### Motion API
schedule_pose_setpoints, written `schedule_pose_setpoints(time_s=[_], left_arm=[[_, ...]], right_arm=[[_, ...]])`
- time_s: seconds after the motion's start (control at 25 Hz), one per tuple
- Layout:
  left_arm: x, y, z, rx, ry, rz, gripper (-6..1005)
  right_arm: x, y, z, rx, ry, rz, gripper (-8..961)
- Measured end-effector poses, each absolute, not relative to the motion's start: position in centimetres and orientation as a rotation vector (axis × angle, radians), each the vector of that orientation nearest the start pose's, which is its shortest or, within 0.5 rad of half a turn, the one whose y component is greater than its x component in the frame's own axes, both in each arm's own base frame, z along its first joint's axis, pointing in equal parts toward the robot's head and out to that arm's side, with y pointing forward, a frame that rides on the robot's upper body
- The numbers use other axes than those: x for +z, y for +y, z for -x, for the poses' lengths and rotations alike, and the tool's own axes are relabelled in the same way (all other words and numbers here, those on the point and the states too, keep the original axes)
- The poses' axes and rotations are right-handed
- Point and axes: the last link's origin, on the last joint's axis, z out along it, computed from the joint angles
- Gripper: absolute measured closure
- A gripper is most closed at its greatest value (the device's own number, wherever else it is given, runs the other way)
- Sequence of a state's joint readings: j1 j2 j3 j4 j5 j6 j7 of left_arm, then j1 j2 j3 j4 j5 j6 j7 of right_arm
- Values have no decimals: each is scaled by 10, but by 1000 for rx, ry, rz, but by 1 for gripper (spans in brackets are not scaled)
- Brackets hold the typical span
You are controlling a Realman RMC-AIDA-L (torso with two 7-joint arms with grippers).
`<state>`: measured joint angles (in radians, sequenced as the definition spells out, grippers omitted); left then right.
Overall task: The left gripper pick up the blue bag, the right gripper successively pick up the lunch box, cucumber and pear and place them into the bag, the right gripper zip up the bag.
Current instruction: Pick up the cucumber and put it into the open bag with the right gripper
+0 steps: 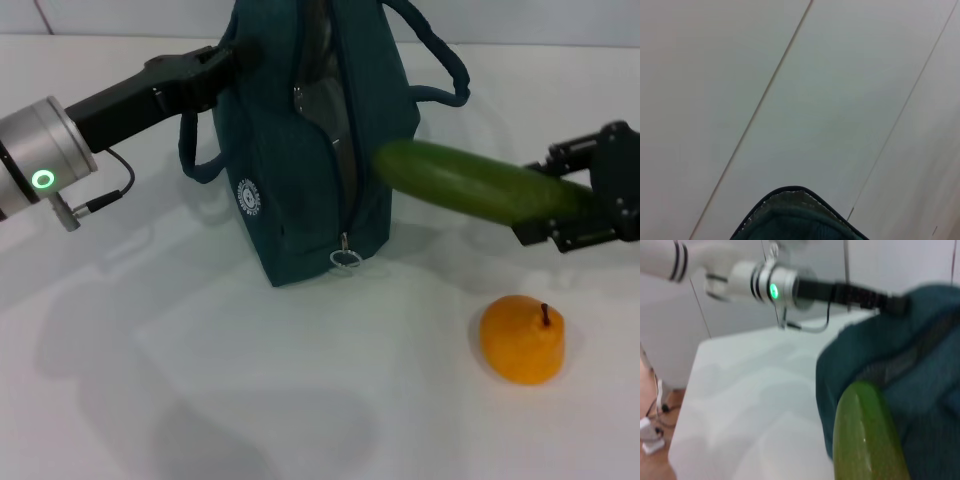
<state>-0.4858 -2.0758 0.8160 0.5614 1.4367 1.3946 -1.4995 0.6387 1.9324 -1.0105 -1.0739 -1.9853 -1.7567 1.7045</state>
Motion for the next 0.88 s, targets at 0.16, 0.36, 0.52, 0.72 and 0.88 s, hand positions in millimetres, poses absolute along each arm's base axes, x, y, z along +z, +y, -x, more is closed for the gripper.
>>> schedule_pose_setpoints(time_s=[0.16,0.36,0.52,0.72,0.88], left_arm=[[21,355,251,-1201,-908,2258,953],[21,353,252,-1206,-907,2260,953],[21,352,251,-1209,-903,2267,953],[25,352,252,-1216,-894,2258,953],[26,352,253,-1218,-894,2255,953]], right_arm=[[64,360,-164,425,147,3006,320],[52,371,-152,637,86,2850,320],[34,377,-140,823,70,2794,320],[27,384,-126,1086,86,2714,321],[17,389,-119,1137,129,2724,320]])
